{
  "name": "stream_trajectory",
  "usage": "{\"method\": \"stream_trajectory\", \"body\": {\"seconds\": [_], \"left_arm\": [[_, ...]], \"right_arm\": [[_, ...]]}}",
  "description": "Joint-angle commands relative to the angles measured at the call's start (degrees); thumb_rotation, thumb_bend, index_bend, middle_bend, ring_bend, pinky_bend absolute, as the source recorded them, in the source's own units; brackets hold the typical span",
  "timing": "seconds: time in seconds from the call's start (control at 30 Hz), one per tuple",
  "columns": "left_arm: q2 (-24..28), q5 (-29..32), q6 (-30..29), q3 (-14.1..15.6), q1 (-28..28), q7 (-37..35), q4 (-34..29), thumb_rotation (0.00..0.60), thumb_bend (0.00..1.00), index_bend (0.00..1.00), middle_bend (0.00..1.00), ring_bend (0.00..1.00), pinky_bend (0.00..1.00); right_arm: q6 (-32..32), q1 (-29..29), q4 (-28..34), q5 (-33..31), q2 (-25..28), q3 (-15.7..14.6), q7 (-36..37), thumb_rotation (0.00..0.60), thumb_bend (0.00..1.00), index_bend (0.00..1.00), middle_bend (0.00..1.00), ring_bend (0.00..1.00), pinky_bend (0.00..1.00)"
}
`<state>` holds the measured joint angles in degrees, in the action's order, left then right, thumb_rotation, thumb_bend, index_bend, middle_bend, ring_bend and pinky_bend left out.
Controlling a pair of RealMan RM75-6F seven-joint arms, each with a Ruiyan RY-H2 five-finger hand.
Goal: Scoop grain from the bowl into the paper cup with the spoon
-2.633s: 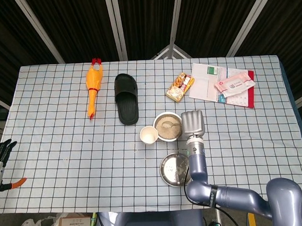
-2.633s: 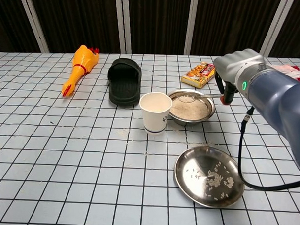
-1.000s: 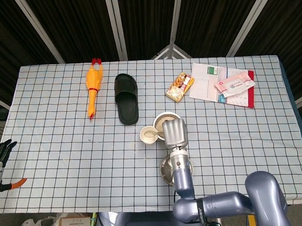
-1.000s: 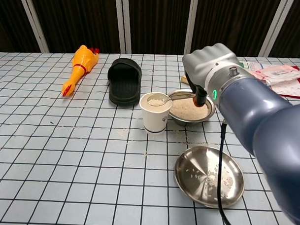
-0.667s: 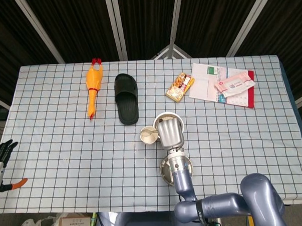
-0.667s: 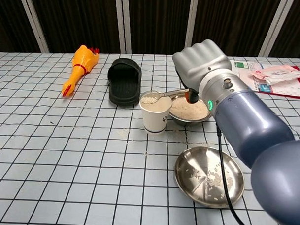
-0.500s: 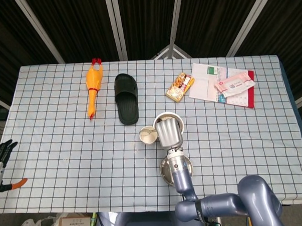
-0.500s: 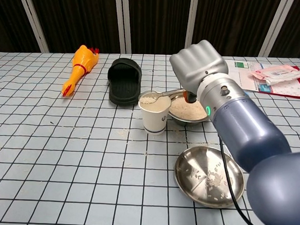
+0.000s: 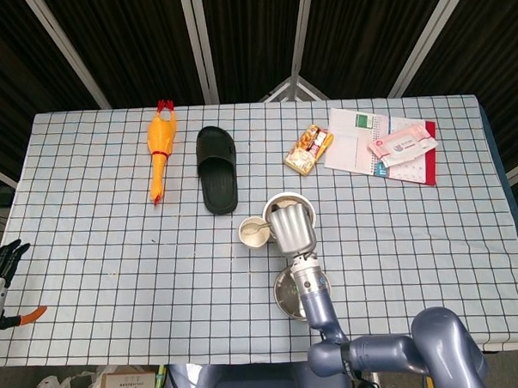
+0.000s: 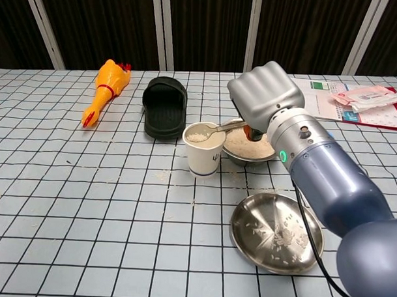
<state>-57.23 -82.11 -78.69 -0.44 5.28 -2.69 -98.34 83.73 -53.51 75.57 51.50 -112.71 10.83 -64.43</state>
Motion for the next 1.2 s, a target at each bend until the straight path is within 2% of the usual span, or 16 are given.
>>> {"method": "stream_trajectory", "body": {"seconds": [0.03,0.33,1.2], "left_arm": [[-0.03,0.09,0.07,0.0,0.02,0.11,-0.03,0.6,0.0,0.0,0.0,0.0,0.0],[-0.02,0.06,0.1,0.08,0.0,0.28,-0.14,0.6,0.0,0.0,0.0,0.0,0.0],[-0.12,0.06,0.13,0.15,0.01,0.74,-0.31,0.6,0.0,0.0,0.0,0.0,0.0]], "right_arm": [[-0.32,0.94,-0.91,2.91,0.06,-0.07,3.0,0.6,0.76,0.69,0.83,0.99,1.0],[-0.73,3.35,-3.17,7.28,-0.03,-0.55,6.39,0.6,0.76,0.69,0.83,0.99,1.0],[-1.61,8.04,-5.83,13.8,-0.51,1.47,11.97,0.6,0.76,0.69,0.83,0.99,1.0]]}}
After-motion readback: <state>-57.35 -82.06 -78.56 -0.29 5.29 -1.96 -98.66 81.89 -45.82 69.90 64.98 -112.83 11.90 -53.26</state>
